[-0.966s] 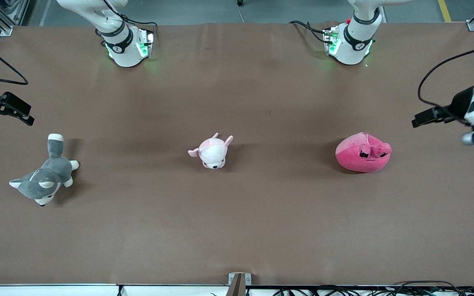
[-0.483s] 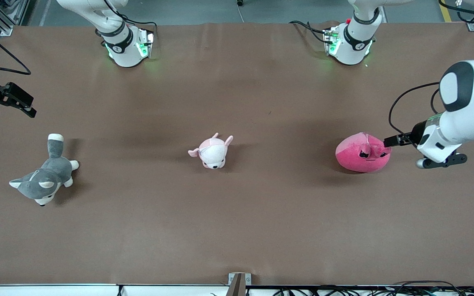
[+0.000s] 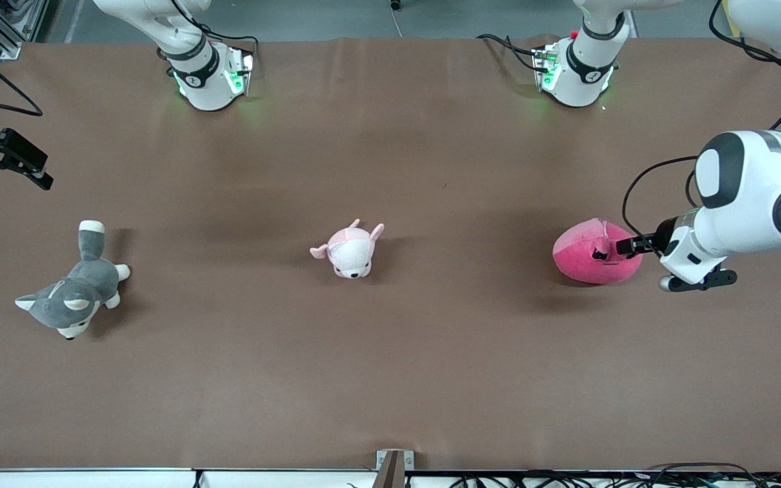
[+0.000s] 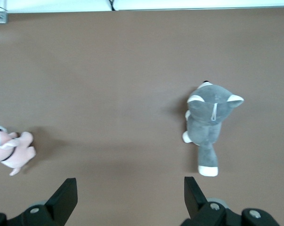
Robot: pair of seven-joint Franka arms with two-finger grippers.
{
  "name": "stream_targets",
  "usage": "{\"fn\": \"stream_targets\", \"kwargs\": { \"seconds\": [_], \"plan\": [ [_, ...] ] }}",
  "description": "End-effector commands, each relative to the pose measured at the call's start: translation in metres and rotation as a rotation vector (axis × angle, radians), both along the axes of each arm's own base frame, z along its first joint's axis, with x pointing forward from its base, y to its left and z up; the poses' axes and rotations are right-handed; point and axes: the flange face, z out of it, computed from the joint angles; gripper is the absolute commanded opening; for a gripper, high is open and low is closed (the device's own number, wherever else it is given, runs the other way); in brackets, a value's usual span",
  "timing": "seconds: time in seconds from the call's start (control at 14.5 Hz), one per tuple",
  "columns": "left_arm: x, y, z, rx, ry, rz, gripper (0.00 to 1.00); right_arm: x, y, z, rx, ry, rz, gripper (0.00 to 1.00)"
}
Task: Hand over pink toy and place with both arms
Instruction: 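Reach the left gripper down and grasp the pink plush toy, then carry the pink toy toward the right gripper while the right gripper approaches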
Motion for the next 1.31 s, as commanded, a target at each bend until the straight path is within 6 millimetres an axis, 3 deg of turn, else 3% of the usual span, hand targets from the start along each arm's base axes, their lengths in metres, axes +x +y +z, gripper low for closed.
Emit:
{"fn": "stream_targets", "kwargs": {
  "seconds": [0.0,0.21,0.28,0.48,0.69,0.83,0.97,1.1,1.24],
  "plan": [
    [0.001,-0.001,-0.009,0.016,0.001,0.004,0.56,0.003,0.007,-0.001,0.066,0.018,-0.004,1.00],
    [0.003,-0.002,-0.014,0.017,-0.002,0.007,0.14,-0.001,0.010,0.001,0.109,0.043,0.000,1.00],
    [0.004,-0.001,-0.010,0.017,-0.006,0.010,0.05,-0.002,0.010,0.005,0.110,0.046,0.003,1.00],
    [0.003,-0.007,0.008,0.029,-0.017,0.071,0.00,0.013,0.014,-0.022,0.105,0.098,0.036,1.00],
    [0.003,-0.041,0.049,0.021,-0.028,0.100,0.00,0.013,0.028,-0.026,0.125,0.113,0.073,1.00],
    [0.006,-0.073,0.092,0.018,-0.011,0.137,0.00,0.012,0.052,-0.022,0.163,0.106,0.113,1.00],
    [0.004,-0.112,0.129,0.002,0.001,0.190,0.00,0.012,0.070,-0.019,0.336,0.107,0.116,0.98],
    [-0.004,-0.166,0.166,-0.033,-0.013,0.238,0.00,0.022,0.085,-0.027,0.457,0.119,0.110,0.94],
    [-0.021,-0.222,0.193,-0.054,-0.019,0.272,0.00,0.027,0.101,-0.030,0.512,0.126,0.124,0.83]
  ]
}}
